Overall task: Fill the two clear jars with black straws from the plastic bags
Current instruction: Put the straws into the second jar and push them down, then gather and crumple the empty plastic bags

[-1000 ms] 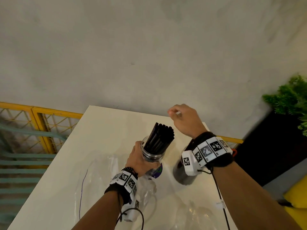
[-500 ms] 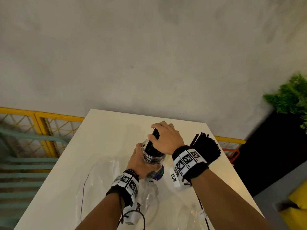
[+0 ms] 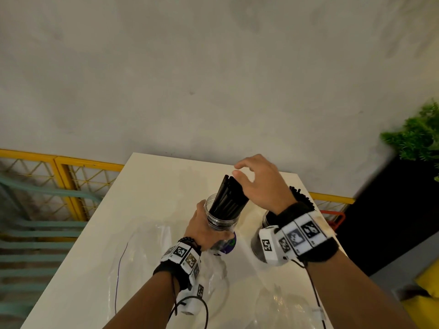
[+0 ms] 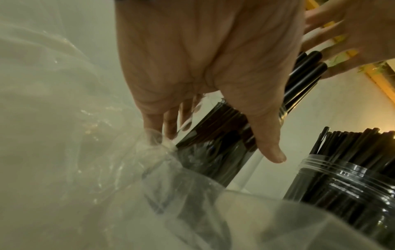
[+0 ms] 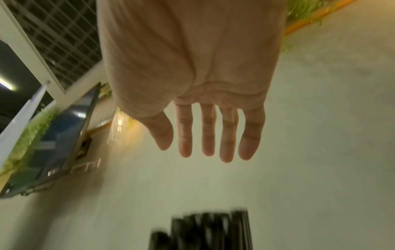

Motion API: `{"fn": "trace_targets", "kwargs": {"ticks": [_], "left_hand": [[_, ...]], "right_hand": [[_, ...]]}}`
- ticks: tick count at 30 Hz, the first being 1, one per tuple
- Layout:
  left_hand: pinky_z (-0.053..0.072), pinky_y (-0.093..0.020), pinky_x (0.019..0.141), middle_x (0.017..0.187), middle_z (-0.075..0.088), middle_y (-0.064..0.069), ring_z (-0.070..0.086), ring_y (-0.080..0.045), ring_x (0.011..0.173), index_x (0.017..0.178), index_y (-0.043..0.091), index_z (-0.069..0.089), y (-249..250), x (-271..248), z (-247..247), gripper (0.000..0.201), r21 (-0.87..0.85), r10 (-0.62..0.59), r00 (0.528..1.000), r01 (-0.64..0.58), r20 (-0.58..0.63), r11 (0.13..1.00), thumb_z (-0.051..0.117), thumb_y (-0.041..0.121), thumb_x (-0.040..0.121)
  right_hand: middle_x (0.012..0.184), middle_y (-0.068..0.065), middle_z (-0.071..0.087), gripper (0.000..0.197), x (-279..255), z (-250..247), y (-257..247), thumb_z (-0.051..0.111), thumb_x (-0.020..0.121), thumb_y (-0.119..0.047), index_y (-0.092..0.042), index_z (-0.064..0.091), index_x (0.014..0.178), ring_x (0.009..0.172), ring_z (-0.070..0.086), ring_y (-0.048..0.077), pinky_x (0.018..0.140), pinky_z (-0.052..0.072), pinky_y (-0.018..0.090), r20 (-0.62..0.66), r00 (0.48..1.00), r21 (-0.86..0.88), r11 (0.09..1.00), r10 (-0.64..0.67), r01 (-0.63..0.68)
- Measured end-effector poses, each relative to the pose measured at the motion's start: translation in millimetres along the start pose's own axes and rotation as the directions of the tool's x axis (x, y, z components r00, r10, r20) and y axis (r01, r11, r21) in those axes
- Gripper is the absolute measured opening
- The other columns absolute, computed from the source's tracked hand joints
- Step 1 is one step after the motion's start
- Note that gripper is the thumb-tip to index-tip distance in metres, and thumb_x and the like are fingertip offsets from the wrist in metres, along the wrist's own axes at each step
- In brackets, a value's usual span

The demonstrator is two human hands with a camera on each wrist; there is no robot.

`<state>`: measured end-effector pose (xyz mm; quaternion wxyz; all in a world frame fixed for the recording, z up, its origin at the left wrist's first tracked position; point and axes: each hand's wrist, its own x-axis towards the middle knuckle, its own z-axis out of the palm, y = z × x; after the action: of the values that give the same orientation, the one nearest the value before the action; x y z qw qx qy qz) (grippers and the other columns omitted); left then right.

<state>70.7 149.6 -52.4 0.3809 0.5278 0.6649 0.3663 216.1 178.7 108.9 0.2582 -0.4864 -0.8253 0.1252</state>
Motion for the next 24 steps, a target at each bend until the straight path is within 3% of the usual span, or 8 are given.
{"fn": "trace_targets", "kwargs": {"ticks": [5, 9, 12, 14, 16, 19, 21, 24], "left_hand": [[0.043, -0.037, 0.111, 0.152, 0.045, -0.006, 0.048, -0.027, 0.137, 0.155, 0.013, 0.004, 13.8, -10.5, -7.3, 0.140, 0.022, -0.056, 0.998, 0.056, -0.022, 0.998, 0.094, 0.040, 0.052], [0.030, -0.035, 0.119, 0.166, 0.020, -0.012, 0.028, -0.027, 0.151, 0.158, 0.005, 0.000, 38.0, -42.1, -28.8, 0.136, 0.070, -0.041, 0.998, 0.044, -0.043, 0.997, 0.094, 0.031, 0.064], [0.050, -0.024, 0.098, 0.142, 0.055, -0.005, 0.060, -0.016, 0.122, 0.151, 0.012, 0.035, 51.7, -79.2, -58.6, 0.094, 0.090, 0.122, 0.980, -0.108, -0.157, 0.990, 0.087, 0.031, 0.075], [0.051, -0.010, 0.072, 0.106, 0.069, 0.010, 0.067, 0.000, 0.086, 0.126, 0.023, 0.059, 56.9, -102.7, -77.2, 0.049, 0.187, 0.242, 0.955, -0.209, -0.174, 0.960, 0.079, 0.036, 0.083], [0.055, -0.018, 0.074, 0.096, 0.069, 0.017, 0.066, 0.001, 0.083, 0.115, 0.030, 0.064, 53.3, -120.2, -89.2, 0.035, 0.358, 0.272, 0.956, -0.218, -0.108, 0.908, 0.071, 0.048, 0.086], [0.044, -0.036, 0.106, 0.130, 0.059, 0.013, 0.054, -0.011, 0.123, 0.135, 0.033, 0.050, 31.2, -126.8, -85.2, 0.067, 0.638, 0.116, 0.991, -0.136, 0.072, 0.758, 0.060, 0.071, 0.081], [0.022, -0.046, 0.122, 0.155, 0.040, 0.008, 0.031, -0.019, 0.147, 0.149, 0.032, 0.034, 13.1, -124.7, -77.2, 0.093, 0.729, -0.040, 0.987, -0.089, 0.158, 0.679, 0.059, 0.080, 0.073], [-0.003, -0.062, 0.123, 0.170, 0.008, 0.004, -0.001, -0.025, 0.157, 0.158, 0.032, 0.009, -7.0, -124.6, -67.9, 0.121, 0.799, -0.220, 0.946, -0.062, 0.239, 0.598, 0.065, 0.082, 0.064]], "right_hand": [[0.078, -0.015, 0.067, 0.013, -37.3, -41.7, -0.5, 0.060, 0.094, -0.025, -0.024, 0.069, 0.084, 0.070, 0.061, -0.004, 0.070, 0.040, 0.005, -0.075, 0.997, -0.019, 0.999, -0.033, 0.032], [0.075, -0.010, 0.067, 0.015, -82.0, -60.2, 4.9, 0.059, 0.094, -0.024, -0.023, 0.066, 0.081, 0.066, 0.059, 0.005, 0.066, 0.045, 0.018, -0.052, 0.998, -0.139, 0.990, -0.040, 0.032], [0.072, -0.005, 0.063, 0.018, -143.4, -72.9, 18.5, 0.059, 0.094, -0.026, -0.024, 0.059, 0.076, 0.063, 0.057, 0.010, 0.065, 0.049, 0.029, 0.065, 0.996, -0.287, 0.957, 0.062, -0.041], [0.085, -0.013, 0.060, 0.015, -191.3, -66.2, 37.5, 0.053, 0.094, -0.048, -0.040, 0.054, 0.082, 0.071, 0.058, 0.004, 0.072, 0.052, 0.026, 0.285, 0.918, -0.408, 0.902, 0.275, -0.144], [0.104, -0.023, 0.051, 0.030, -223.7, -43.3, 66.8, 0.026, 0.083, -0.082, -0.066, 0.040, 0.105, 0.077, 0.055, -0.005, 0.075, 0.046, 0.016, 0.349, 0.841, -0.493, 0.845, 0.413, -0.210], [0.143, -0.012, 0.039, 0.117, -259.0, 1.1, 102.6, 0.001, 0.030, -0.105, -0.059, 0.016, 0.137, 0.107, 0.053, 0.007, 0.096, 0.040, 0.018, 0.394, 0.755, -0.483, 0.817, 0.525, -0.316], [0.155, -0.008, 0.024, 0.102, -271.6, 19.0, 93.1, 0.031, 0.059, -0.099, -0.053, 0.010, 0.147, 0.129, 0.046, 0.014, 0.108, 0.034, 0.024, 0.438, 0.685, -0.444, 0.802, 0.583, -0.399], [0.133, -0.009, 0.030, 0.080, -278.0, 34.4, 77.6, 0.050, 0.071, -0.079, -0.057, 0.018, 0.140, 0.112, 0.051, 0.014, 0.093, 0.042, 0.022, 0.402, 0.673, -0.558, 0.749, 0.621, -0.357]]}}
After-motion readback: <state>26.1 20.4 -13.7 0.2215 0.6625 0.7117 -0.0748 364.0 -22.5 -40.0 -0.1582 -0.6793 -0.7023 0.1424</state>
